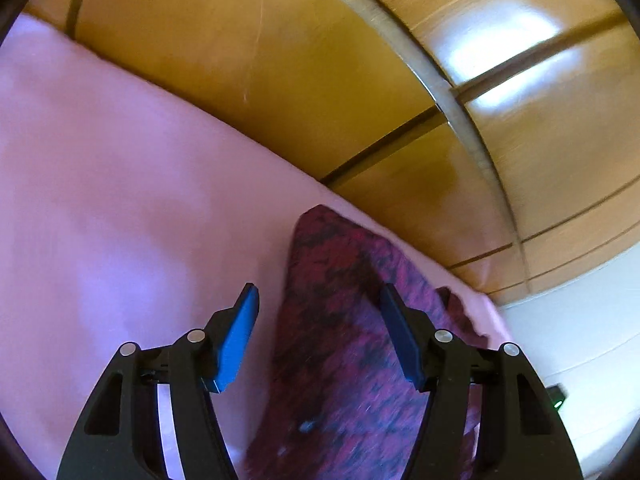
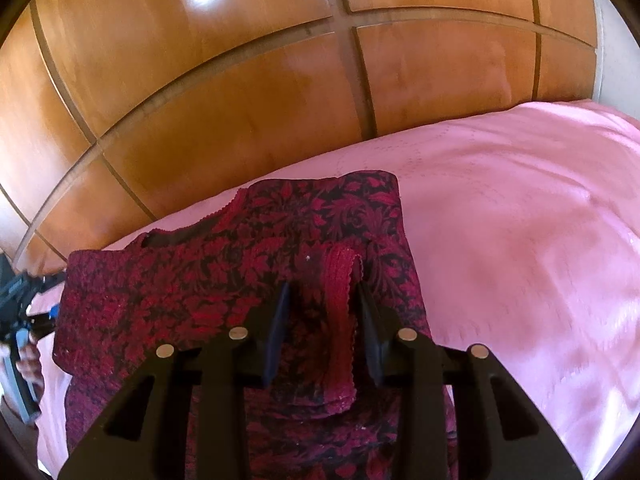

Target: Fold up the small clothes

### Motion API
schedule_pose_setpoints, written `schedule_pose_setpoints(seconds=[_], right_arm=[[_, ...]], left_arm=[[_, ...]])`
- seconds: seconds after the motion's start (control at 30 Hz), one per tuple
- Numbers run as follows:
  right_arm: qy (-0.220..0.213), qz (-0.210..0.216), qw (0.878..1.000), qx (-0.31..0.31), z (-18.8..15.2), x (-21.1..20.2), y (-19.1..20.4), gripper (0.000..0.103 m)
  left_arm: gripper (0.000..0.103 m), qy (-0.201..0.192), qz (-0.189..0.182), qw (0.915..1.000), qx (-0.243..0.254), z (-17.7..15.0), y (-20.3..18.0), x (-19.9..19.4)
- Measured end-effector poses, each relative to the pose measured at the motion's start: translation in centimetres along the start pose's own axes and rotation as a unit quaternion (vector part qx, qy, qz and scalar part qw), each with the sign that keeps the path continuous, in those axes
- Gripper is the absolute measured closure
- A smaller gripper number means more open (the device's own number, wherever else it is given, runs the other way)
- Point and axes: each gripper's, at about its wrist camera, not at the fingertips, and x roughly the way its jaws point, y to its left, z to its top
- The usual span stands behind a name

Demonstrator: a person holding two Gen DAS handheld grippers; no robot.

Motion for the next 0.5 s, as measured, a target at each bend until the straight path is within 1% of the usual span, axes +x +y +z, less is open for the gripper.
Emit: schedule_pose_setpoints(seconds=[0.03, 0.07, 0.1, 0.13, 0.17, 0.2, 0.23, 0.27, 0.33, 0.37, 0.43, 0.47, 0.5], right_arm=[[0.000, -0.001, 1.000, -0.002, 0.0, 0.0, 0.0, 0.071], [0.000, -0.002, 1.000, -0.005, 0.0, 0.1, 0.1, 0.073], [0.000, -0.003, 1.000, -0.008, -0.1, 0.0, 0.2, 0.079], [-0.001, -0.006, 1.000, -0.013, -0.1, -0.1, 0.4, 0.084], [-0.010, -0.020, 0.999, -0.025, 0.0, -0.5, 0.8, 0.098], [-0.024, -0.028, 0.999, -0.040, 0.1, -1.2, 1.2, 0.099], [-0.049, -0.037, 0.997, -0.057, 0.2, -2.5, 1.8, 0.099], [-0.069, -0.049, 0.994, -0.072, 0.2, -3.3, 2.3, 0.099], [-0.096, -0.092, 0.985, -0.105, 0.1, -4.1, 3.4, 0.099], [-0.090, -0.107, 0.984, -0.114, 0.0, -3.6, 3.6, 0.099], [-0.065, -0.122, 0.983, -0.122, -0.3, -1.9, 3.7, 0.099], [-0.042, -0.124, 0.984, -0.121, -0.7, -0.5, 3.4, 0.099], [-0.027, -0.120, 0.985, -0.118, -1.1, 0.4, 3.3, 0.099]], left_arm=[[0.063, 0.001, -0.007, 1.0000, -0.002, -0.1, -0.2, 0.2], [0.066, -0.002, -0.009, 1.0000, 0.002, -0.2, -0.5, 0.4], [0.075, -0.009, -0.006, 0.9998, 0.014, -0.4, -0.9, 0.3], [0.079, -0.018, -0.002, 0.9994, 0.029, -0.7, -1.5, 0.0], [0.081, -0.039, 0.008, 0.9979, 0.051, -1.2, -2.3, -0.7], [0.082, -0.057, 0.015, 0.9954, 0.075, -1.9, -3.2, -1.5], [0.083, -0.071, 0.022, 0.9925, 0.097, -2.7, -4.1, -2.1], [0.083, -0.090, 0.042, 0.9852, 0.140, -4.0, -5.5, -2.8], [0.083, -0.104, 0.095, 0.9704, 0.196, -5.8, -7.2, -2.3], [0.083, -0.101, 0.131, 0.9620, 0.217, -6.3, -7.7, -1.3], [0.083, -0.086, 0.197, 0.9477, 0.236, -6.5, -7.8, 1.1], [0.083, -0.076, 0.220, 0.9454, 0.228, -6.2, -7.3, 2.3], [0.081, -0.071, 0.225, 0.9468, 0.219, -6.0, -7.1, 2.7]])
